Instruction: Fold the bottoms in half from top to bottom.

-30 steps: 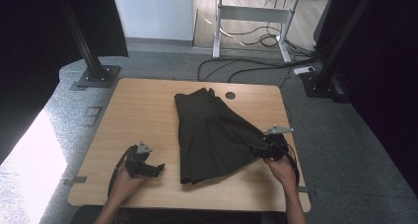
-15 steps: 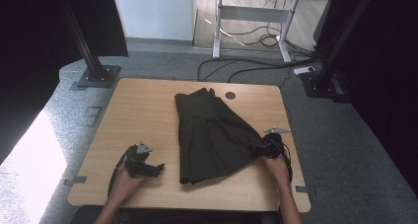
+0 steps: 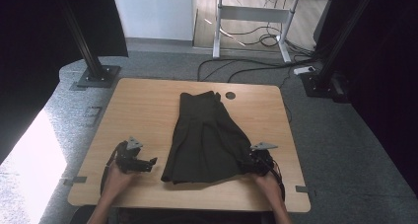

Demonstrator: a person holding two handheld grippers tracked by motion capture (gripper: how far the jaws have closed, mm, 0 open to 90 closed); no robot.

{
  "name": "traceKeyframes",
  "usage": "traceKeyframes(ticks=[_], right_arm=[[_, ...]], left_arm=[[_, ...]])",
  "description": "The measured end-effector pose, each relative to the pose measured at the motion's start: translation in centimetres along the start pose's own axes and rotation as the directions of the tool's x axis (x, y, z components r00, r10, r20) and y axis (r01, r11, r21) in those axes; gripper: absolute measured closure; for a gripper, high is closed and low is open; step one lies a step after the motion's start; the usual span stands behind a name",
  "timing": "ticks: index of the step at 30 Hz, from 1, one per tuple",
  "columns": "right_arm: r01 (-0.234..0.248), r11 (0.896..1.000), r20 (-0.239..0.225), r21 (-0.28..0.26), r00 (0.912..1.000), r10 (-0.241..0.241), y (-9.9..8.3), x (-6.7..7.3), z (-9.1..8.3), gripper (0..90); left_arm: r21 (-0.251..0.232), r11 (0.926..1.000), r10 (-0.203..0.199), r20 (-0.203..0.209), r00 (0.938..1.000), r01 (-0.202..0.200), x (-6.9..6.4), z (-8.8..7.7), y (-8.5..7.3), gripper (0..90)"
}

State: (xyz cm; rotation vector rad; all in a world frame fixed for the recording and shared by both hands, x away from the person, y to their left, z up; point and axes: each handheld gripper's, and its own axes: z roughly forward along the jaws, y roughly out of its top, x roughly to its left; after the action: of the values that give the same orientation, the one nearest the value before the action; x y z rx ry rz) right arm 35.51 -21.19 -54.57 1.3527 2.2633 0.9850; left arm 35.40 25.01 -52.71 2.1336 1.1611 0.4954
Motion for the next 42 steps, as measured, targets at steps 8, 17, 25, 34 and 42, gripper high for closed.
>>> traceKeyframes(ticks=[8,17,25,34,42], right_arm=[[0.073,0.997,0.005,0.037,0.9973,-0.073,0.6,2.6,-1.6,15.7],[0.109,0.994,0.041,-0.012,0.9933,-0.108,6.8,0.2,-1.0,20.9],[0.057,0.996,0.053,0.070,0.9968,-0.061,6.6,-2.4,4.3,23.8],[0.004,0.999,0.011,0.037,0.9999,-0.005,3.8,-0.3,3.1,28.1],[0.062,0.997,-0.057,0.044,0.9966,-0.060,2.1,4.4,2.0,21.5]], left_arm=[[-0.068,0.9977,-0.006,0.036,0.9993,0.008,-0.4,-2.3,1.4,0.0],[-0.055,0.9950,0.090,0.141,0.9859,-0.083,-5.2,-0.7,3.1,0.0],[0.050,0.9933,0.098,0.127,0.9871,-0.105,-6.1,2.6,1.8,0.0],[0.055,0.9970,0.052,0.051,0.9974,-0.054,-3.5,2.8,1.6,0.0],[0.014,0.9976,-0.068,-0.019,0.9975,0.068,0.9,2.9,1.3,0.0]])
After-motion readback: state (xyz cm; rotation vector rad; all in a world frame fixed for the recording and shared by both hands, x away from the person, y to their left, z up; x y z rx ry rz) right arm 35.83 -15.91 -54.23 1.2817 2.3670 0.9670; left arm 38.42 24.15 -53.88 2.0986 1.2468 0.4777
